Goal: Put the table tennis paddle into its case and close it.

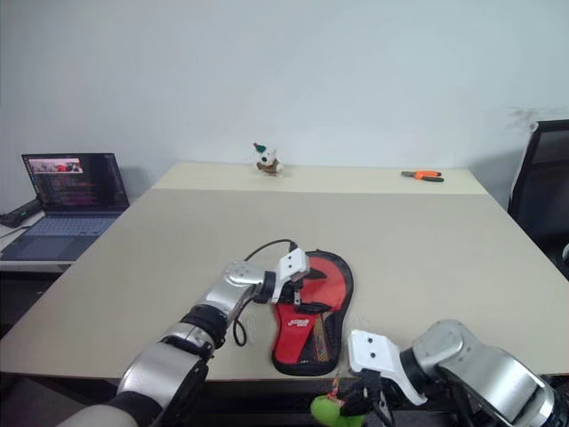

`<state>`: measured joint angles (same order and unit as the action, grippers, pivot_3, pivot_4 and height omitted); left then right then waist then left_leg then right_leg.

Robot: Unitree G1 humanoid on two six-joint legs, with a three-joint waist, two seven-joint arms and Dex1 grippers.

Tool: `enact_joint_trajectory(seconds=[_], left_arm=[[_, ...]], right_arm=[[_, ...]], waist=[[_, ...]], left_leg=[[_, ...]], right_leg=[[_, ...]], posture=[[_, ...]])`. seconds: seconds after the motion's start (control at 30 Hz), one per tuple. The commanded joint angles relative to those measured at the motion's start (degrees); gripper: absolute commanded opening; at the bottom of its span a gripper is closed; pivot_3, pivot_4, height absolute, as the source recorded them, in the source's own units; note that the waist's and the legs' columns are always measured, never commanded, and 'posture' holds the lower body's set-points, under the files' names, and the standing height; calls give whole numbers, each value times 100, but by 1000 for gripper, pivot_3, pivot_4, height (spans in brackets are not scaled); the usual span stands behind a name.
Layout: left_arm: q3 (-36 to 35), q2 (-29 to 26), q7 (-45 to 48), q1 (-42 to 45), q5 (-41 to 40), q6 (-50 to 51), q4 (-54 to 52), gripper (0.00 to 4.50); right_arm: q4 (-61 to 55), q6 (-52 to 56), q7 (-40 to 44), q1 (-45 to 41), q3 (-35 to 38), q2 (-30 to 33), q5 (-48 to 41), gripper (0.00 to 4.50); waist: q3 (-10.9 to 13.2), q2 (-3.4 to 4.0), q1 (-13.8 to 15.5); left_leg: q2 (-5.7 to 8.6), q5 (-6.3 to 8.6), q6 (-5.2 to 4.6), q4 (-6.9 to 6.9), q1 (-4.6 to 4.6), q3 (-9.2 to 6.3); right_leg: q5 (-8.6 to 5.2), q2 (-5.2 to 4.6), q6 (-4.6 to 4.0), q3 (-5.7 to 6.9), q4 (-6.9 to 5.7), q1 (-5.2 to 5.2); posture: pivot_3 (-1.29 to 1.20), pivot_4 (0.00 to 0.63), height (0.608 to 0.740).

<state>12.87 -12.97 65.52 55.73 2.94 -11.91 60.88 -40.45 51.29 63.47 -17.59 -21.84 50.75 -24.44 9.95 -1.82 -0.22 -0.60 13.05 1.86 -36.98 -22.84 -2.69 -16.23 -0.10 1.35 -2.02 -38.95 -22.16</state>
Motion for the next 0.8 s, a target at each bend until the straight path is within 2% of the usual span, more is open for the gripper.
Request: enact_joint_trajectory(seconds=[0.03, 0.17, 0.27, 0.37, 0.6, 0.8], left_arm=[[185, 83, -85, -17, 299, -8, 284, 4500], [166, 107, -78, 30, 314, -38, 332, 4500], [146, 96, -75, 28, 298, -71, 339, 4500], [105, 71, -100, -5, 262, -80, 307, 4500], [-100, -84, -72, -239, 52, 3, -99, 4500], [-428, -495, 35, -826, -364, 564, -1562, 4500]], right_arm=[[-292, 156, -147, -8, -80, -205, -272, 11], [-109, 166, -472, -118, -228, -445, -76, 11], [44, 288, -583, -253, -77, -543, -194, 11], [157, 334, -604, -394, 123, -514, -301, 785], [666, 517, -728, -844, 931, -581, -690, 3117], [1605, 294, -943, -1364, 1291, -825, -631, 3117]], waist=[[-1, -1, -2], [-1, -2, -2], [-2, -2, -1], [-2, -2, -1], [-2, -2, -10], [1, -1, -139]], left_leg=[[1, 0, 0, 0, 1, 1], [0, 0, 0, 0, 1, 1], [0, 0, 0, 0, 1, 1], [0, 0, 0, 0, 1, 0], [-2, 0, 0, 0, 3, 0], [-10, 0, 0, 7, 3, -6]], right_leg=[[0, 0, 0, 1, 0, 0], [0, 0, 0, 3, 0, 0], [0, 0, 0, 3, -1, -1], [0, 0, 0, 5, -1, 0], [0, 0, 0, 4, -3, -1], [0, 1, -2, -9, -4, -9]], posture=[[0, 150, 740], [0, 150, 740], [0, 150, 740], [0, 150, 740], [0, 150, 740], [0, 150, 740]])
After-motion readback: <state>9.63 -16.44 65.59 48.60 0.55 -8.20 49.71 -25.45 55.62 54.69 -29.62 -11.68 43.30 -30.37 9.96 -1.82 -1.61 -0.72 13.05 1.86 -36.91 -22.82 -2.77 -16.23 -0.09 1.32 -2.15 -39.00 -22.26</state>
